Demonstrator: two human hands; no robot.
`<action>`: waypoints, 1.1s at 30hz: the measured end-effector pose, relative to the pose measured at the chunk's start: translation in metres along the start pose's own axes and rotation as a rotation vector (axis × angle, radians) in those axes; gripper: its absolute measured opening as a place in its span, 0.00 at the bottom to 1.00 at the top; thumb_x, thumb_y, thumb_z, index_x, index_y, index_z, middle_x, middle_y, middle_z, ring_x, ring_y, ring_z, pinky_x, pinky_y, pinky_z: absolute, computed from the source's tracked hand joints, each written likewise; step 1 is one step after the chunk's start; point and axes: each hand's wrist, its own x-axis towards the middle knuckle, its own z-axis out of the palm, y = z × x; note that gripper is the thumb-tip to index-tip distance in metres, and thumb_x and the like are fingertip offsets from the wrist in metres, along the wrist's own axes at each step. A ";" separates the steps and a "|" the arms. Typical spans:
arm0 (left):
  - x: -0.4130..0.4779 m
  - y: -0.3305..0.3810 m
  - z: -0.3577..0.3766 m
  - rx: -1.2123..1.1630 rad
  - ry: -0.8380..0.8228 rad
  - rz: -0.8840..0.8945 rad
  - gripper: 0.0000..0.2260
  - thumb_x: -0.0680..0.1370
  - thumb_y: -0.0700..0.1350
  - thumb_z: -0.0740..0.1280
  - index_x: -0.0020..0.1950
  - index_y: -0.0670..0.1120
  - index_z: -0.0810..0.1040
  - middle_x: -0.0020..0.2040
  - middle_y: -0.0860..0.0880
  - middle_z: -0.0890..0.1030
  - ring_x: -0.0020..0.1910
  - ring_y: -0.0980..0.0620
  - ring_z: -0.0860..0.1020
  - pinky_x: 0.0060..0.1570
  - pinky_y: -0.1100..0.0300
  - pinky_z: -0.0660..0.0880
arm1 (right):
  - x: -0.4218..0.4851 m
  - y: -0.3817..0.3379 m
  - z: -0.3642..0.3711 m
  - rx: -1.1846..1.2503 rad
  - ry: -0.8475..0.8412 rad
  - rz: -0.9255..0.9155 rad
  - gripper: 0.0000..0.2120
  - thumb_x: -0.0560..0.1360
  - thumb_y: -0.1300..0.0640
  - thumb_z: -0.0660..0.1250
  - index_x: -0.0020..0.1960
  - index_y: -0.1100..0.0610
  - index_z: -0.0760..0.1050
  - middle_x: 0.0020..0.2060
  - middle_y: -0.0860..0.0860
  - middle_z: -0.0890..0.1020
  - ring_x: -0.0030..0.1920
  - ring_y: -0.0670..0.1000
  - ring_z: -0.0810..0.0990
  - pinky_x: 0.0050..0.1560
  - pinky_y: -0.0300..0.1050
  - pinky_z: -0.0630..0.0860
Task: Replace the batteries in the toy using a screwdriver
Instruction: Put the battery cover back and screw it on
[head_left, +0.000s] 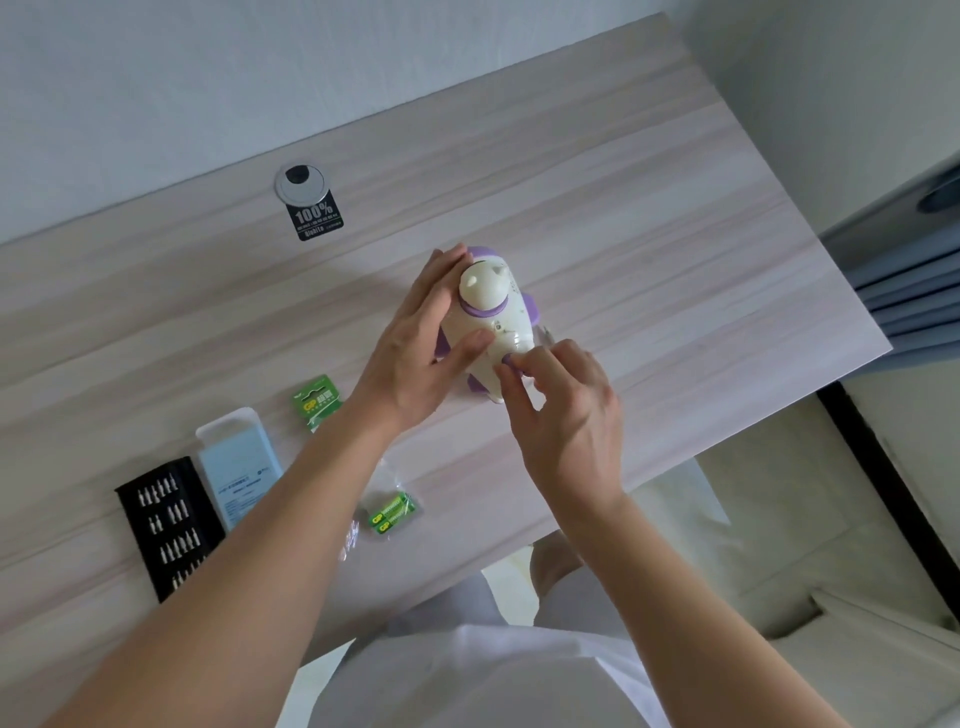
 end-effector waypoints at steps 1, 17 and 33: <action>0.000 0.000 0.000 -0.008 0.000 -0.009 0.31 0.79 0.55 0.64 0.78 0.42 0.62 0.80 0.48 0.61 0.80 0.52 0.56 0.75 0.66 0.55 | 0.000 -0.001 0.001 -0.005 0.005 0.010 0.06 0.76 0.55 0.71 0.43 0.57 0.80 0.36 0.51 0.76 0.37 0.54 0.76 0.34 0.42 0.68; 0.005 0.002 -0.001 -0.018 0.070 -0.020 0.32 0.75 0.57 0.70 0.74 0.42 0.70 0.75 0.47 0.67 0.76 0.54 0.65 0.73 0.63 0.61 | 0.004 -0.010 0.006 -0.086 0.019 0.043 0.11 0.75 0.58 0.72 0.36 0.58 0.76 0.33 0.50 0.75 0.36 0.53 0.72 0.29 0.44 0.65; -0.004 0.003 -0.005 -0.046 0.037 -0.005 0.33 0.73 0.52 0.73 0.74 0.43 0.68 0.76 0.48 0.65 0.77 0.54 0.63 0.75 0.61 0.61 | 0.016 0.018 -0.003 0.571 -0.215 0.514 0.06 0.74 0.51 0.74 0.46 0.51 0.78 0.33 0.44 0.77 0.34 0.45 0.77 0.38 0.42 0.74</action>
